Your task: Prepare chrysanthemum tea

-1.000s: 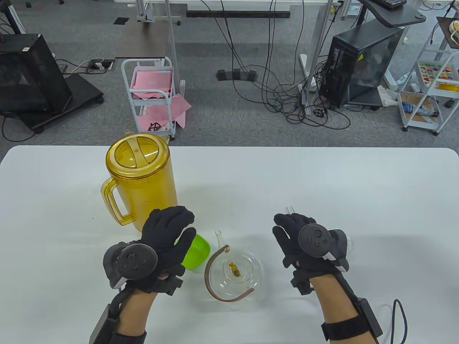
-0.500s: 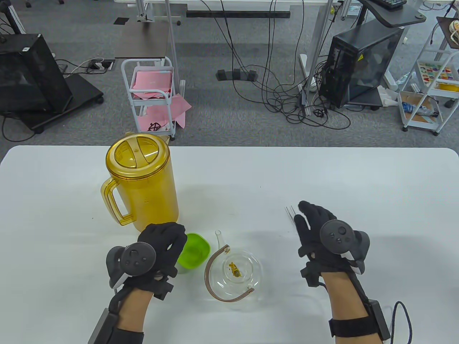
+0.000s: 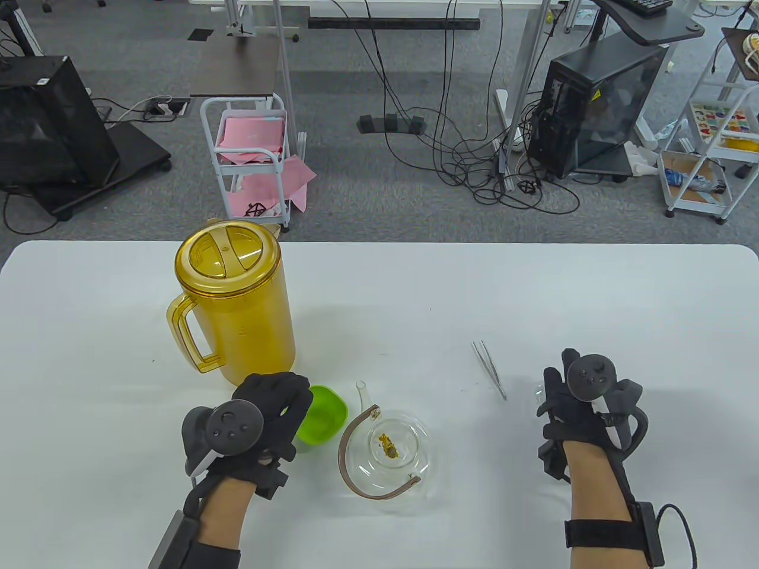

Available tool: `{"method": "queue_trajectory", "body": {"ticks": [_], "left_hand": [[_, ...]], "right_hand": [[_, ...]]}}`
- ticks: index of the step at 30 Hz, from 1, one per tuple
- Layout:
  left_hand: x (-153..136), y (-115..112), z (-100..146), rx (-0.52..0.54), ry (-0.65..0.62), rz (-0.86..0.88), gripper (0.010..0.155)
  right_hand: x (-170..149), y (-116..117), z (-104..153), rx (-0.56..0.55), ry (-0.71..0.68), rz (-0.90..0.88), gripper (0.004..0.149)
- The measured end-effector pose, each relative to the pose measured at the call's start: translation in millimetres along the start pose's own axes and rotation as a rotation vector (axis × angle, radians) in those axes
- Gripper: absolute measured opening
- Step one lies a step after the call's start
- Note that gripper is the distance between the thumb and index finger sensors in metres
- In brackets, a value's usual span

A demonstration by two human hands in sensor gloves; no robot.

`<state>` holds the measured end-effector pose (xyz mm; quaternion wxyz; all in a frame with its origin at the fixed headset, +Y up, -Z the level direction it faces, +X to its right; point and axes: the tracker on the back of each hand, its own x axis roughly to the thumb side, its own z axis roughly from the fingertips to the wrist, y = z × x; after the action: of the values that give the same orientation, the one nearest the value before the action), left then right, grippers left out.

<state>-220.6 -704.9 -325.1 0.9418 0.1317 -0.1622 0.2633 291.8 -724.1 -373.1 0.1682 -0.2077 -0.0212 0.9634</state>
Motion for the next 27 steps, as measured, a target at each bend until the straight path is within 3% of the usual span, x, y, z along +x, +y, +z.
{"method": "queue_trajectory", "body": {"ticks": [7,11,18,21,27], "left_hand": [[0,-1,0,-0.004,-0.005,0.002,0.052],[1,-2,0,-0.012,-0.009,-0.005,0.052],[2,-2,0,-0.011,-0.013,-0.017,0.052],[1,-1,0,-0.009,-0.007,-0.013,0.052],[4,-3,-1,-0.022,-0.018,-0.042,0.052]], "right_hand": [[1,23,-5,0.086,0.044,0.117,0.062],[5,31,-4,0.044,0.037,0.167,0.057],[11,29,-1,-0.003,0.065,0.245,0.063],[9,27,-1,0.003,0.071,0.238,0.058],[18,14,6,-0.053,-0.043,0.135,0.053]]}}
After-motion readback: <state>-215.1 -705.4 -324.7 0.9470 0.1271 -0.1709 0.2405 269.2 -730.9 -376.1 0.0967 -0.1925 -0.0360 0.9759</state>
